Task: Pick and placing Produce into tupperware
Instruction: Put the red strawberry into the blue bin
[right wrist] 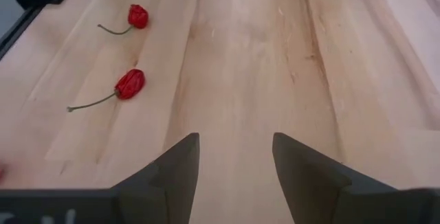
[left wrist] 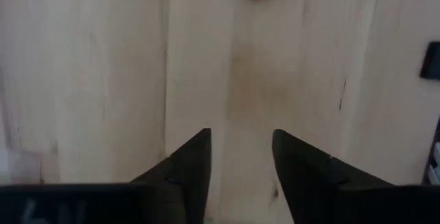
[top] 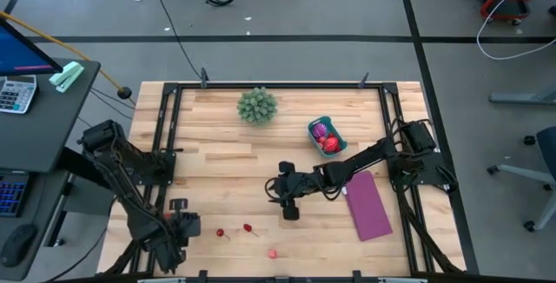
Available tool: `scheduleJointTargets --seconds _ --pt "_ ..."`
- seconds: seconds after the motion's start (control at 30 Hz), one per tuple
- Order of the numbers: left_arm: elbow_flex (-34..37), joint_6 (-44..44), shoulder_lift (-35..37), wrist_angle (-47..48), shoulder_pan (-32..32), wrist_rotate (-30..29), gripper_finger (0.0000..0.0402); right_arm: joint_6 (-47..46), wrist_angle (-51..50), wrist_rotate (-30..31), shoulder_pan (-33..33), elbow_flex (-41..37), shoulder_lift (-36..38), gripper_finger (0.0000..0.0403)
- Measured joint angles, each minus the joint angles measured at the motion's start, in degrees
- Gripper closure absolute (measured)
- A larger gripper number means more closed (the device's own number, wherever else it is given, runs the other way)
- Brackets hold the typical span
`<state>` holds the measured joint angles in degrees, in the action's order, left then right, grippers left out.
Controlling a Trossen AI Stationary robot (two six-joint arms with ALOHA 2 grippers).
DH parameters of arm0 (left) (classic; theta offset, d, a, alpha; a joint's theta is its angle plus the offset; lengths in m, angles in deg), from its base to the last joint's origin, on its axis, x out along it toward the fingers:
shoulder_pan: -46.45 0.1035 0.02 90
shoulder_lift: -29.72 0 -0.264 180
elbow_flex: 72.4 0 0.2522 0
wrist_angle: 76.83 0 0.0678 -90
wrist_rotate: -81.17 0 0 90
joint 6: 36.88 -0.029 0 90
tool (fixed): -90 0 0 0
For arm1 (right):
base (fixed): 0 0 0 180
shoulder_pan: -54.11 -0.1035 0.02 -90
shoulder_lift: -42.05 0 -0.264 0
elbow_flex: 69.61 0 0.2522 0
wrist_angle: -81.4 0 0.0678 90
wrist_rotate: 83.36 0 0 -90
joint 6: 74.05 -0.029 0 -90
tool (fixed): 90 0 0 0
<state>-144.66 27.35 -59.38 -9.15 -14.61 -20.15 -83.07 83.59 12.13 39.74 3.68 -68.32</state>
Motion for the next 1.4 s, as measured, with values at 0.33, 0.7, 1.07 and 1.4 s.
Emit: scheduleJointTargets --seconds 0.33,0.7,1.07,1.4 --pt "0.02 4.80 -3.62 4.78 -4.67 1.06 0.0197 0.18 -0.02 -0.49 -0.01 0.00 0.00 0.0209" --pt "0.07 6.06 -7.38 8.92 -8.79 1.54 0.0223 0.20 0.00 -0.49 0.00 0.00 0.00 0.0209" --pt "0.07 13.76 -7.39 14.54 -10.75 1.51 0.0226 0.20 0.00 -0.49 0.00 0.00 0.00 0.0209" --pt "0.07 19.10 -7.43 14.45 -11.95 -1.23 0.0230 0.09 0.00 -0.49 0.00 0.00 0.00 0.0209"
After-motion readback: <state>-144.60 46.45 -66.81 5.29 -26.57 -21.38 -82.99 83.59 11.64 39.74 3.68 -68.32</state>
